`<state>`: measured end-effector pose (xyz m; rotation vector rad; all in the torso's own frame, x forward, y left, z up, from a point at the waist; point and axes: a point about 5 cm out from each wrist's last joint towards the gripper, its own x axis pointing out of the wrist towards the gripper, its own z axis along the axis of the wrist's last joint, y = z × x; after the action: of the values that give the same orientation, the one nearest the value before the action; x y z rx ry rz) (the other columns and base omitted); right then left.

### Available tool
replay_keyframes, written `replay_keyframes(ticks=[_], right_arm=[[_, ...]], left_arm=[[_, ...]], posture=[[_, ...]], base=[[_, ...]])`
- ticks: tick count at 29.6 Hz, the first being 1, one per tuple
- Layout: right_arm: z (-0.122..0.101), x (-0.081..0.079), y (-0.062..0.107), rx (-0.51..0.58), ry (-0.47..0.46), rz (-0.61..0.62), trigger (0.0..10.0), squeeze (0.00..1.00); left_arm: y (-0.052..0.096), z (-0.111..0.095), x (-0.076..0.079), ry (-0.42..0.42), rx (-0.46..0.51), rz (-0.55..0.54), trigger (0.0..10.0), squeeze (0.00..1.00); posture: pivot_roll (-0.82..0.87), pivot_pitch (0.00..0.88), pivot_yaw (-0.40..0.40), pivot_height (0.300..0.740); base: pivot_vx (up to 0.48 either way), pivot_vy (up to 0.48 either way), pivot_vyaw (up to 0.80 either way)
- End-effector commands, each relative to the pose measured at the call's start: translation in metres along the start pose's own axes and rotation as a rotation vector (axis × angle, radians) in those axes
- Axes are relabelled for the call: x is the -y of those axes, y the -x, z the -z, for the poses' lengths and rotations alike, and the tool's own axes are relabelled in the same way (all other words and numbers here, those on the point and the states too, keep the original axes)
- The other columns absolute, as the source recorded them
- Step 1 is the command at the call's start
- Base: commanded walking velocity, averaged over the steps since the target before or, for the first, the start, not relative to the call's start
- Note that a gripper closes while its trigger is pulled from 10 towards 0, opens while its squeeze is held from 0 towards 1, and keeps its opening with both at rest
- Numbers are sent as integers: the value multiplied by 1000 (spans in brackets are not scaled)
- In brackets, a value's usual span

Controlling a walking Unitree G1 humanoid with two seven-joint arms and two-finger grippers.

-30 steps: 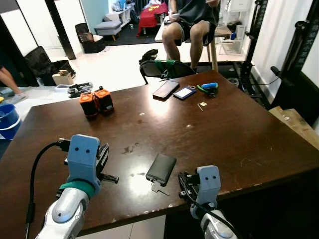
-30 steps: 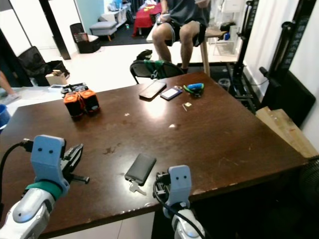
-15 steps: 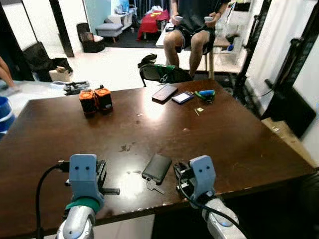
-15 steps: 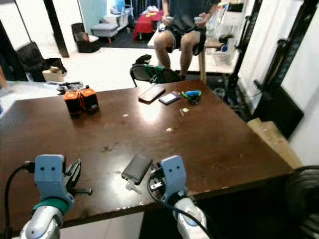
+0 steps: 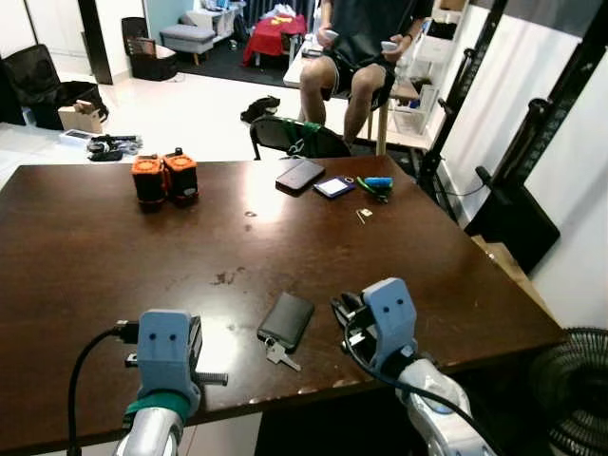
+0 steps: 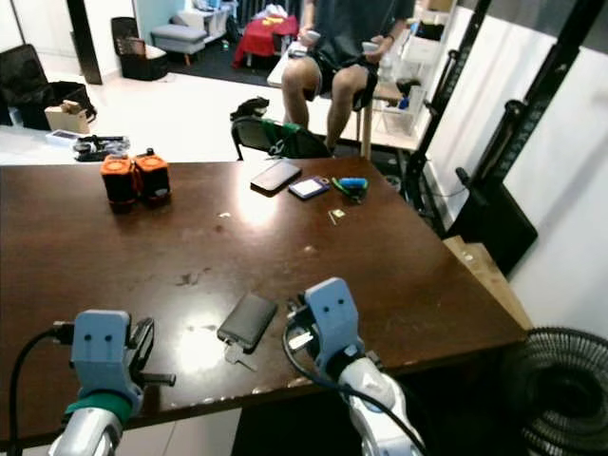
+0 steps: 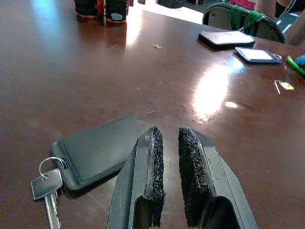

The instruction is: Hang keys on a hook

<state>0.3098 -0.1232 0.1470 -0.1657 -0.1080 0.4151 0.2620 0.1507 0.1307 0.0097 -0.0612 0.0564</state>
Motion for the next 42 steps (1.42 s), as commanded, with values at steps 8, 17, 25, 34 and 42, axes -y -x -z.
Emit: replay_keyframes(ticks=[8,17,25,34,42], right_arm=[[44,-4,18,-101,-147,156,10000,0],[51,-12,22,-130,-194,151,10000,0],[56,-17,20,-145,-249,147,10000,0],[55,-22,21,-139,-254,139,10000,0],[52,-25,19,-134,-202,107,10000,0]], left_arm=[[4,2,-6,-36,-38,-24,10000,0],[2,0,-2,-6,-4,17,10000,0],[0,16,-5,-11,-52,-19,10000,0],[1,7,-8,-17,-27,-2,10000,0],[-1,5,-6,-8,-6,6,10000,0]], posture=[[-94,61,112,740],[-93,64,129,740],[-100,79,136,740],[-82,78,141,740],[-77,78,146,740]], base=[[0,0,0],[0,0,0],[0,0,0],[0,0,0],[0,-254,383]])
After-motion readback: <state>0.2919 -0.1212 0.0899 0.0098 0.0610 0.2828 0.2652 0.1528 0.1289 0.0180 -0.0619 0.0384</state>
